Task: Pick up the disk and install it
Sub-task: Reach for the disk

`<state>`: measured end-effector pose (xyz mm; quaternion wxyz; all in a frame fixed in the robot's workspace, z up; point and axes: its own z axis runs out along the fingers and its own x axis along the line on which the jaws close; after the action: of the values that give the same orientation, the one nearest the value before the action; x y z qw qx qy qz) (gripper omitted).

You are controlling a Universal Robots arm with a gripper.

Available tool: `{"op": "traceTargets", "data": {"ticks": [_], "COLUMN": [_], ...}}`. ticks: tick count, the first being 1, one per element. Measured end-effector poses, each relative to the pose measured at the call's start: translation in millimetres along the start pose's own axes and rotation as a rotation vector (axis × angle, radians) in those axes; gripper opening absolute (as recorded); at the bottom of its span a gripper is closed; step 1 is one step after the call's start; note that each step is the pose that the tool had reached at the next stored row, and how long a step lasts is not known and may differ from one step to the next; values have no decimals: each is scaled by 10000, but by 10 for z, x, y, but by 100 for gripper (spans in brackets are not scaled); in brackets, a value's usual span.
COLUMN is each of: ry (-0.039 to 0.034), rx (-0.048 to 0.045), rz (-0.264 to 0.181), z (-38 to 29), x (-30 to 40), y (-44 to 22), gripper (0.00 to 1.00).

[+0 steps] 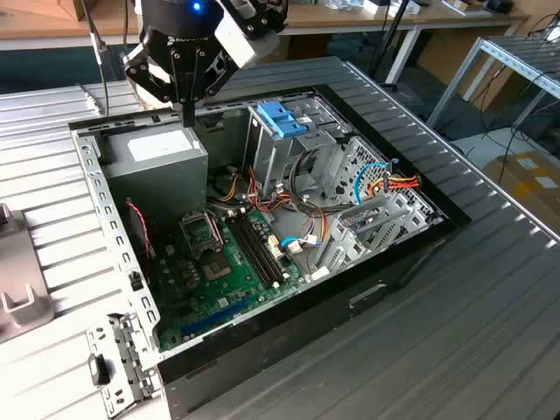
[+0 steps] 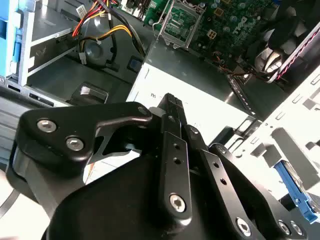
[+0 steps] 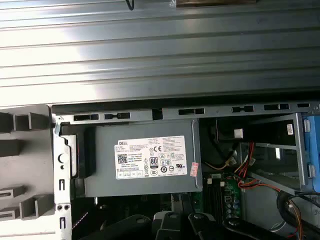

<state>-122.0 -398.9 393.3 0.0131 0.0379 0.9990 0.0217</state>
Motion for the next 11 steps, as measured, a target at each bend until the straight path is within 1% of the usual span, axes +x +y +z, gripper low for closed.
{"op": "traceTargets", "data": {"ticks": [11], "ry": [0], "rx": [1], "rz": [1], "z": [-1], "x": [15], "y": [-1], "gripper": [10]}}
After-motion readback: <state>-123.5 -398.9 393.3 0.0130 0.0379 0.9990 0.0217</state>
